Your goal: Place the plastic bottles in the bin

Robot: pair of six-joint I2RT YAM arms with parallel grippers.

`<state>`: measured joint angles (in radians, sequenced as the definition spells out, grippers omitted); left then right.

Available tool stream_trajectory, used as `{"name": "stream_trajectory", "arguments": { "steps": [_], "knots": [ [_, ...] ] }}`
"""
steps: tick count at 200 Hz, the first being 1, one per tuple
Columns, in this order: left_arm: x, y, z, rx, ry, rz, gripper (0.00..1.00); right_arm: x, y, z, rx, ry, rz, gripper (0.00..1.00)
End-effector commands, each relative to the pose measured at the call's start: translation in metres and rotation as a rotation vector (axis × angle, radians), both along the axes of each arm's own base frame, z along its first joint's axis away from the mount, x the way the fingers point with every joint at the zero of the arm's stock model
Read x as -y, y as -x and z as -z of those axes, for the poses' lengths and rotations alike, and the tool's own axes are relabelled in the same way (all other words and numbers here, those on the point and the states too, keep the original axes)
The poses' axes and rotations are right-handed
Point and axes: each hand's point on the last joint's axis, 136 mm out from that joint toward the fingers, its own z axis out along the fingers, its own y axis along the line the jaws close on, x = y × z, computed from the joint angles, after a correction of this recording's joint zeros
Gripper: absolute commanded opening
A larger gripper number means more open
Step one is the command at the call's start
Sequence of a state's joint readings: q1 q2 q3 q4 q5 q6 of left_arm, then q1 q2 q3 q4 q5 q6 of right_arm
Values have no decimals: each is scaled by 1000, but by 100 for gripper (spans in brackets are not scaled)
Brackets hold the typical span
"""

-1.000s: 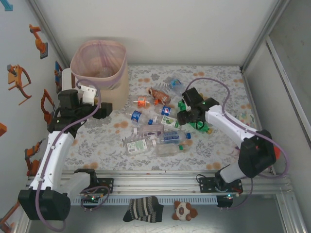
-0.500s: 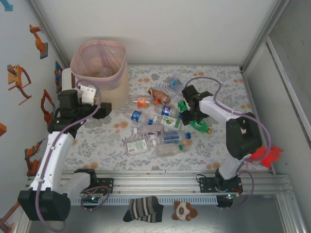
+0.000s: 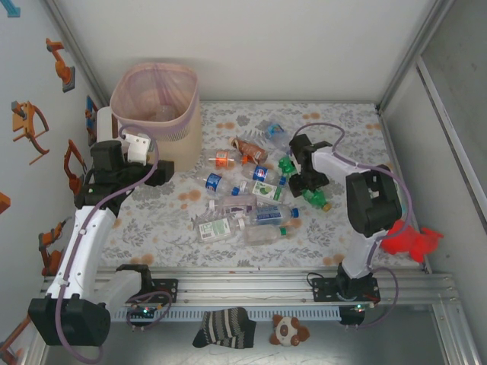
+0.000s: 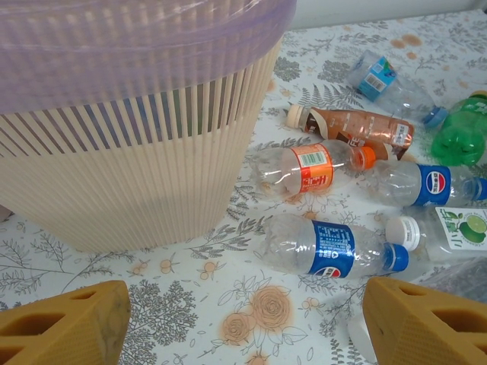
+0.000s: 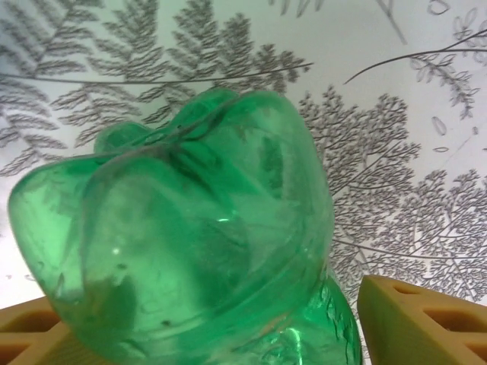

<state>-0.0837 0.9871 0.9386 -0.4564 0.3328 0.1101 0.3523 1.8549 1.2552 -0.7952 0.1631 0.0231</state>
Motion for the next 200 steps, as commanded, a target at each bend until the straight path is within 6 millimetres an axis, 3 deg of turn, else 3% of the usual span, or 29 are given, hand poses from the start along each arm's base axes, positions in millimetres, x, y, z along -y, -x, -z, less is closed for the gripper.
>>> {"name": "stream_trajectory", "arguments": {
  "steps": [1,56,136,170,200],
  "knots": [
    [-1,0,3,6,-14,7,80,1,-16,-5,25,-33,12,72],
    [-2,0,4,3,-18,6,80,9,-21,-3,25,-68,50,65],
    [-4,0,5,2,-28,-5,80,10,-29,12,16,-77,62,65],
    [-2,0,5,0,-19,5,80,11,-30,1,45,-76,65,58],
    [1,-1,5,-8,-3,14,80,11,-28,-25,113,-101,81,55]
  ]
}}
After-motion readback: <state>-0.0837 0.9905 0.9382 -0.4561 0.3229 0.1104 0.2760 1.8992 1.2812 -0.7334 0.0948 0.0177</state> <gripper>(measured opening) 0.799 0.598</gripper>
